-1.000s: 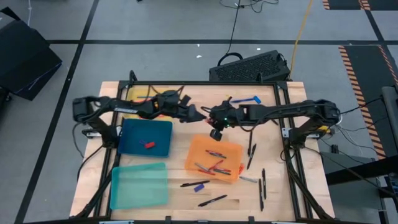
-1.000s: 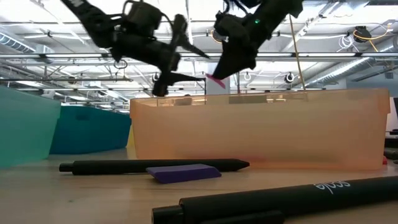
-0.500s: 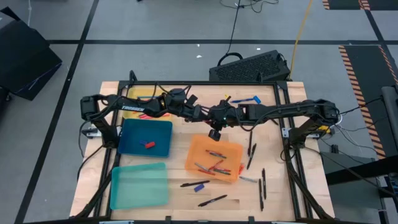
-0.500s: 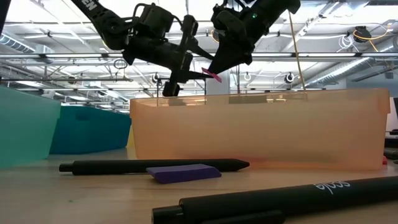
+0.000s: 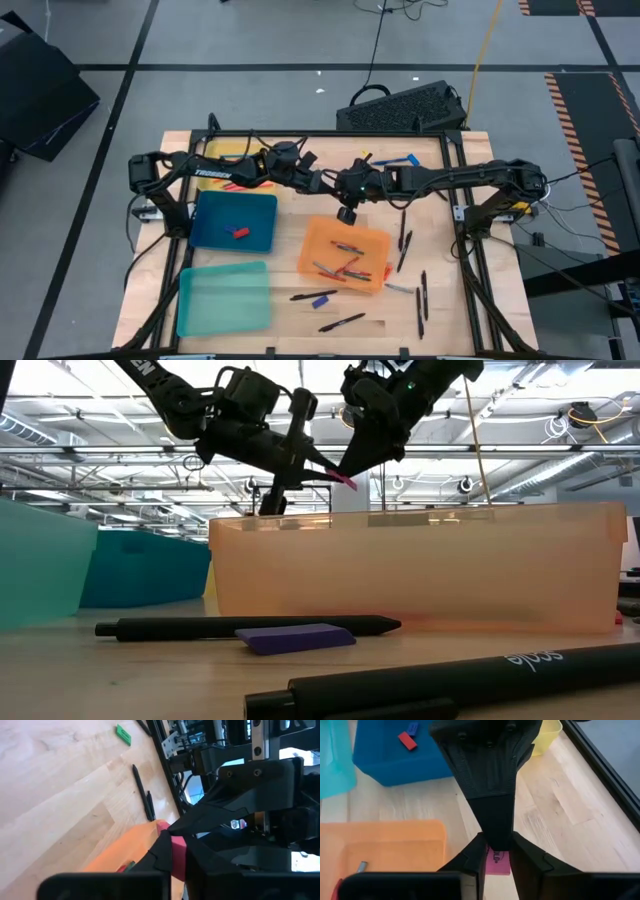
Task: Sort crayons/erasers/pens/pencils in bins
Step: Put the pink eraser into the blue bin
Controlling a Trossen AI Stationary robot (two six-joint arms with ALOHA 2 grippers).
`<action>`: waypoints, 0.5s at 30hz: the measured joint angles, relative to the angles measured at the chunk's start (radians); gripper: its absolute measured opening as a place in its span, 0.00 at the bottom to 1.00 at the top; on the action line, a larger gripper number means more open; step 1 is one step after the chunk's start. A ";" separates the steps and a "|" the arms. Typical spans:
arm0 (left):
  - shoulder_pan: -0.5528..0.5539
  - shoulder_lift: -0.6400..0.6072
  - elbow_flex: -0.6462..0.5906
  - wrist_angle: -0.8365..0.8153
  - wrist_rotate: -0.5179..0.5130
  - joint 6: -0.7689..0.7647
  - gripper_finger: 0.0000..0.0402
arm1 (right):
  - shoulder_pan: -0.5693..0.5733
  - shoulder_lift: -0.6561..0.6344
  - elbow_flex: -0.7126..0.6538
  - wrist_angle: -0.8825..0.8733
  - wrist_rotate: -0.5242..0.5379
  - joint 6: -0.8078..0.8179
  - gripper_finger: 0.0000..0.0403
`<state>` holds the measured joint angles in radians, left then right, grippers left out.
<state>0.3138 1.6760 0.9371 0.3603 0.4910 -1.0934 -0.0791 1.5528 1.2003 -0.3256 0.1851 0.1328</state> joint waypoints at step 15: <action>-0.034 -0.379 0.001 -0.839 -0.231 0.280 0.04 | -0.024 -0.129 0.001 -0.309 0.118 0.061 0.51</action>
<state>0.2795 1.2971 0.9379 -0.4786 0.2600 -0.8132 -0.1029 1.4234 1.2011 -0.6348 0.3035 0.1939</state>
